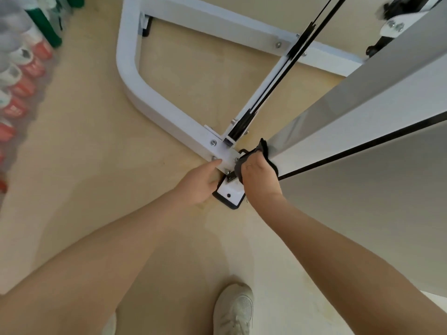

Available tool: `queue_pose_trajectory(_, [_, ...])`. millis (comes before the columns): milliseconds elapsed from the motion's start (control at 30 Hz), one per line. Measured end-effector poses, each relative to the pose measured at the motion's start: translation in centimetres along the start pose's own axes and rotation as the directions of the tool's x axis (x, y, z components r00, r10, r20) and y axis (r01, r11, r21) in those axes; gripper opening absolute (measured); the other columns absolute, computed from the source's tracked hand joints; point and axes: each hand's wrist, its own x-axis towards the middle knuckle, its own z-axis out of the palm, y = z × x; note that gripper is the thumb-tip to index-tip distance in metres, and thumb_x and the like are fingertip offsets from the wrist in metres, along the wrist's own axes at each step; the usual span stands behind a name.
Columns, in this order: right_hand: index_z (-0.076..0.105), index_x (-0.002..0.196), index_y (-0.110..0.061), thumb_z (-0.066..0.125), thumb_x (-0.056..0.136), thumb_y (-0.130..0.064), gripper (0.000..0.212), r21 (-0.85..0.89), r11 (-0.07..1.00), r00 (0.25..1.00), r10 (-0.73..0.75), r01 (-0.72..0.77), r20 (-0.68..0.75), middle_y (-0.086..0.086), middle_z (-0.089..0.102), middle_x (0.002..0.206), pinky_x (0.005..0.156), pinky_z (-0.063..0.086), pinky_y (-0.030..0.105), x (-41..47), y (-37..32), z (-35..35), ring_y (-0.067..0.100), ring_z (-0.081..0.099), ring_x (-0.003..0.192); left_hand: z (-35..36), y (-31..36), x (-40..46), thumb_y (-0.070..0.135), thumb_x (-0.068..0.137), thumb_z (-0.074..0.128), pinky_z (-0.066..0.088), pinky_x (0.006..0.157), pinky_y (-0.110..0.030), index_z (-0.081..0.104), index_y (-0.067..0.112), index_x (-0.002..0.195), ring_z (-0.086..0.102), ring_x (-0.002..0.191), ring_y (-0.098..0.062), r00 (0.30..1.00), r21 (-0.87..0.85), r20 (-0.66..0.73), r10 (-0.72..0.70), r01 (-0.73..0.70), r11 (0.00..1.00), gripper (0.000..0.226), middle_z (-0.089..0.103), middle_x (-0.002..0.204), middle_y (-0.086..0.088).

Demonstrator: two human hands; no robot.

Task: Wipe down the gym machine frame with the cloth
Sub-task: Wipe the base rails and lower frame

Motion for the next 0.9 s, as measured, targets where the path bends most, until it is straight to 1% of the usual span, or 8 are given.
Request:
queue_pose_trajectory(133, [0.047, 0.122, -0.009, 0.037, 0.093, -0.037, 0.042, 0.099, 0.985, 0.969, 0.158, -0.141, -0.191, 0.004, 0.057, 0.118, 0.111, 0.021, 0.037, -2.8, 2.1, 0.6, 0.024, 0.049, 0.116, 0.9, -1.3, 0.1, 0.010, 0.093, 0.045, 0.026, 0.104, -0.024, 0.024, 0.019, 0.145, 0.032, 0.135, -0.020, 0.999, 0.103, -0.030, 0.040, -0.037, 0.994, 0.058, 0.030, 0.150, -0.002])
queue_pose_trajectory(267, [0.060, 0.094, -0.016, 0.042, 0.084, -0.039, 0.031, 0.187, 0.939, 0.883, 0.335, -0.287, -0.328, -0.003, 0.065, 0.092, 0.105, 0.021, 0.033, -5.5, 4.7, 0.7, 0.018, 0.057, 0.097, 1.6, -1.2, 0.1, -0.004, 0.092, 0.035, 0.019, 0.111, -0.027, 0.021, 0.011, 0.146, 0.022, 0.140, -0.021, 0.993, 0.209, 0.030, 0.114, -0.118, 0.971, 0.058, 0.020, 0.153, -0.007])
queue_pose_trajectory(367, [0.059, 0.104, -0.012, 0.042, 0.086, -0.038, 0.036, 0.160, 0.941, 0.900, 0.332, -0.297, -0.283, 0.001, 0.064, 0.104, 0.107, 0.019, 0.036, -5.8, 4.4, 0.5, 0.022, 0.054, 0.108, 1.4, -1.1, 0.6, -0.005, 0.091, 0.035, 0.010, 0.114, -0.028, 0.009, 0.010, 0.147, 0.007, 0.143, -0.019, 0.990, 0.371, 0.068, 0.122, -0.139, 0.918, 0.063, 0.003, 0.156, -0.005])
queue_pose_trajectory(500, [0.045, 0.129, -0.005, 0.036, 0.092, -0.036, 0.049, 0.097, 0.962, 0.948, 0.269, -0.255, -0.170, 0.007, 0.054, 0.125, 0.112, 0.019, 0.038, -3.3, 1.7, 0.2, 0.027, 0.043, 0.124, 1.2, -1.4, 1.9, -0.007, 0.089, 0.034, 0.005, 0.115, -0.031, 0.003, 0.011, 0.148, -0.001, 0.143, -0.020, 0.987, 0.548, 0.036, 0.160, -0.153, 0.822, 0.068, -0.005, 0.156, -0.004])
queue_pose_trajectory(600, [0.034, 0.137, 0.002, 0.034, 0.094, -0.031, 0.054, 0.058, 0.984, 0.983, 0.173, -0.170, -0.064, 0.014, 0.045, 0.135, 0.113, 0.013, 0.041, -0.1, -1.7, 0.8, 0.032, 0.034, 0.131, 1.3, -2.6, 3.2, -0.007, 0.088, 0.033, -0.001, 0.114, -0.034, 0.000, 0.014, 0.148, -0.006, 0.143, -0.022, 0.976, 0.702, 0.068, 0.205, -0.193, 0.686, 0.071, -0.010, 0.156, -0.003])
queue_pose_trajectory(667, [0.033, 0.138, 0.000, 0.036, 0.095, -0.033, 0.054, 0.045, 0.991, 0.992, 0.122, -0.122, 0.001, 0.016, 0.043, 0.138, 0.113, 0.011, 0.044, 1.9, -3.5, 1.1, 0.034, 0.031, 0.133, 1.6, -3.6, 3.9, -0.004, 0.090, 0.032, -0.005, 0.113, -0.033, -0.002, 0.015, 0.148, -0.008, 0.143, -0.021, 0.972, 0.752, 0.083, 0.220, -0.206, 0.626, 0.070, -0.012, 0.156, -0.003])
queue_pose_trajectory(800, [0.045, 0.134, -0.011, 0.044, 0.094, -0.028, 0.044, 0.042, 0.999, 0.993, -0.008, 0.004, 0.116, 0.011, 0.051, 0.132, 0.111, 0.014, 0.051, 4.7, -5.7, 0.9, 0.034, 0.035, 0.129, 2.1, -5.0, 4.7, 0.004, 0.093, 0.027, -0.007, 0.113, -0.032, -0.008, 0.012, 0.147, -0.008, 0.143, -0.021, 0.987, 0.771, 0.075, 0.142, -0.148, 0.619, 0.064, -0.011, 0.156, -0.005])
queue_pose_trajectory(900, [0.044, 0.133, -0.010, 0.040, 0.095, -0.029, 0.042, 0.092, 0.995, 0.991, 0.017, -0.030, 0.136, 0.008, 0.055, 0.128, 0.111, 0.014, 0.050, 4.4, -5.1, 0.5, 0.031, 0.038, 0.127, 1.5, -5.1, 5.2, 0.003, 0.093, 0.031, -0.006, 0.113, -0.033, -0.008, 0.008, 0.146, -0.009, 0.142, -0.025, 0.981, 0.790, 0.056, 0.184, -0.156, 0.593, 0.066, -0.014, 0.155, -0.010])
